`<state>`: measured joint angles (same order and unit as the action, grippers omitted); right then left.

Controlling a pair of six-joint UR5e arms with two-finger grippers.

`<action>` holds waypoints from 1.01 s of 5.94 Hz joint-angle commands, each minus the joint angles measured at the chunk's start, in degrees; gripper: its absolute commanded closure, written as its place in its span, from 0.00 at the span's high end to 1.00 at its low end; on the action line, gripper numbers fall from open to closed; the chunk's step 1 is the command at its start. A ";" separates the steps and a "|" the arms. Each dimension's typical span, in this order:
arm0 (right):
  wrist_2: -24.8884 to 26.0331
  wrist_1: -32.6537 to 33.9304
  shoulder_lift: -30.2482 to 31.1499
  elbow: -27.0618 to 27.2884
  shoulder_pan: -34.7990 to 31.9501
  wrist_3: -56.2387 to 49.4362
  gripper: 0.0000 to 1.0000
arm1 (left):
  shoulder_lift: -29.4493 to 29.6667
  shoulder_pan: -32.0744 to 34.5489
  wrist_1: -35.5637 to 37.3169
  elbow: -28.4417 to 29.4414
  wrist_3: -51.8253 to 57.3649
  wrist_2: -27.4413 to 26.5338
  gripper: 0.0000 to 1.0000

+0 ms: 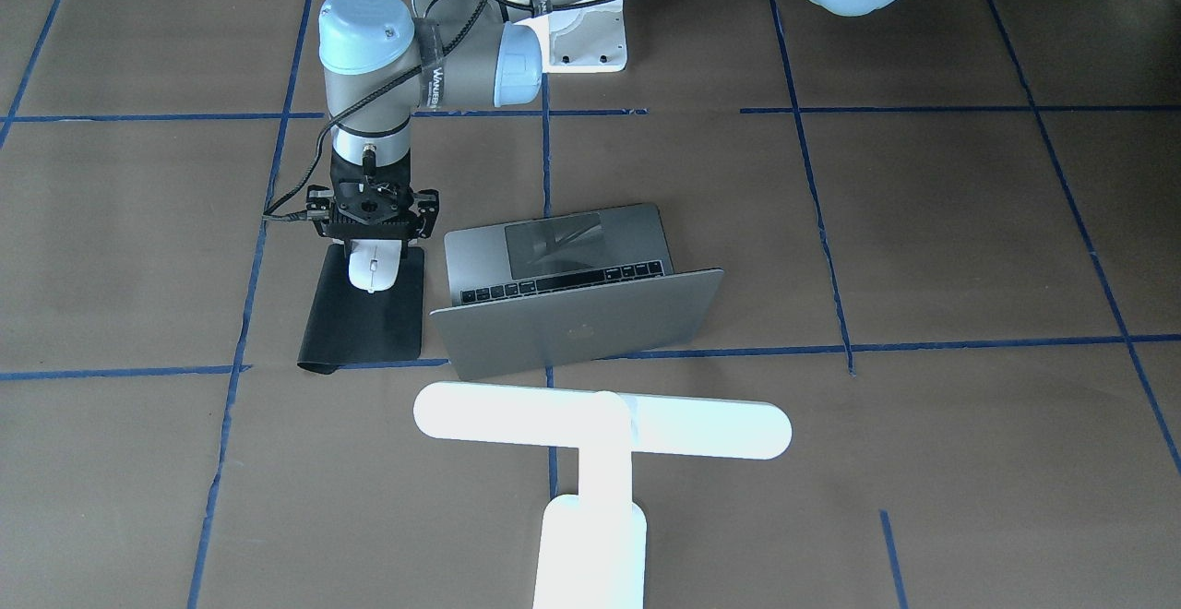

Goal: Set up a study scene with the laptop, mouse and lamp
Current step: 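Lower the white mouse onto the black pad and open the left gripper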

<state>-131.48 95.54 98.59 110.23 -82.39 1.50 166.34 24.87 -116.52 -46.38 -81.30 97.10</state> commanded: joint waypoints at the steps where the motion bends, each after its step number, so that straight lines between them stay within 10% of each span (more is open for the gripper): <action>1: -0.87 0.00 0.02 0.07 -0.14 0.00 1.00 | 1.35 0.01 -4.83 4.79 0.00 -0.86 0.00; 3: -1.32 0.00 0.02 0.07 -0.58 0.00 1.00 | 1.62 0.00 -6.34 5.87 0.00 -0.95 0.03; 6: -1.32 0.00 -0.06 0.07 -0.75 0.00 1.00 | 1.62 0.00 -6.70 5.87 -0.18 -0.95 0.68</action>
<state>-132.80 95.54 98.59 110.30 -83.12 1.49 167.95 24.87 -123.16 -40.53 -81.41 96.15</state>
